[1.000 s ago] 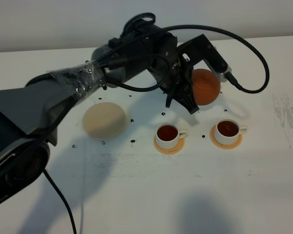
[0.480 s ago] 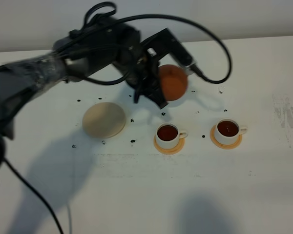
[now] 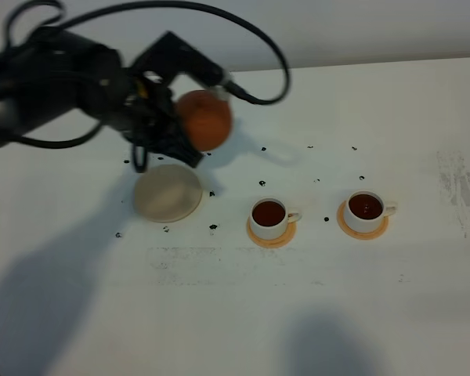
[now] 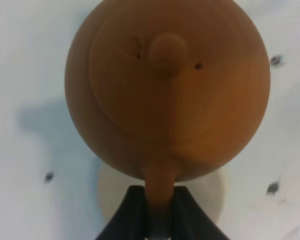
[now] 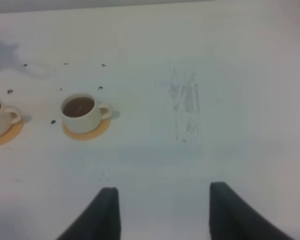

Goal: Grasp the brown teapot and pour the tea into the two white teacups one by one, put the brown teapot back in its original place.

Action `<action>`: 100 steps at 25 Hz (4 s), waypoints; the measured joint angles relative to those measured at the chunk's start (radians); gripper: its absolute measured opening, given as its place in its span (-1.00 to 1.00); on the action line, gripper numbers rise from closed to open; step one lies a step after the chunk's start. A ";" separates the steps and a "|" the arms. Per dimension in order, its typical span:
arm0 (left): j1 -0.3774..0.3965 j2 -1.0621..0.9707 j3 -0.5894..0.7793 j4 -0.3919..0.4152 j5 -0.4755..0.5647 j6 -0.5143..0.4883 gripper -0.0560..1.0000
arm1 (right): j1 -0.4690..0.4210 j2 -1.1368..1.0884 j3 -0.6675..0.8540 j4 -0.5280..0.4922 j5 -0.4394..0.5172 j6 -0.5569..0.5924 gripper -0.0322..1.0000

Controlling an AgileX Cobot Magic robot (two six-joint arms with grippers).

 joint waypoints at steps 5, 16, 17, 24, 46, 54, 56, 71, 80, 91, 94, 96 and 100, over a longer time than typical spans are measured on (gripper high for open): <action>0.047 -0.028 0.056 -0.008 0.061 -0.029 -0.69 | 0.000 0.000 0.000 0.000 0.000 0.000 -0.12; 0.054 -0.020 0.125 -0.018 0.065 -0.062 -0.69 | 0.000 0.000 0.000 0.000 0.000 0.000 -0.12; 0.054 -0.013 0.128 -0.018 0.066 -0.063 -0.69 | 0.000 0.000 0.000 0.000 0.000 0.000 -0.12; 0.070 0.017 0.136 -0.019 0.062 -0.081 -0.69 | 0.000 0.000 0.000 0.000 0.000 0.000 -0.12; 0.105 0.058 0.214 -0.022 -0.090 -0.085 -0.69 | 0.000 0.000 0.000 0.000 0.000 0.000 -0.12; 0.102 0.076 0.214 -0.028 -0.077 -0.085 -0.69 | 0.000 0.000 0.000 0.000 0.000 0.000 -0.12; 0.102 0.076 0.214 -0.040 -0.077 -0.085 -0.69 | 0.000 0.000 0.000 0.000 0.000 0.000 -0.12; 0.102 0.042 0.214 -0.049 -0.062 -0.044 -0.05 | 0.000 0.000 0.000 0.000 0.000 0.000 -0.12; 0.168 -0.060 0.214 0.047 -0.024 -0.107 -0.06 | 0.000 0.000 0.000 0.000 0.000 0.000 -0.12; 0.344 -0.308 0.227 0.125 0.246 -0.156 -0.11 | 0.000 0.000 0.000 0.000 0.000 0.000 -0.12; 0.365 -0.426 0.292 0.128 0.268 -0.187 -0.11 | 0.000 0.000 0.000 0.000 0.000 0.000 -0.12; 0.377 -0.519 0.353 0.128 0.291 -0.214 -0.11 | 0.000 0.000 0.000 0.000 0.000 0.000 -0.12; 0.383 -0.719 0.465 0.111 0.356 -0.256 -0.11 | 0.000 0.000 0.000 0.000 0.000 0.000 -0.12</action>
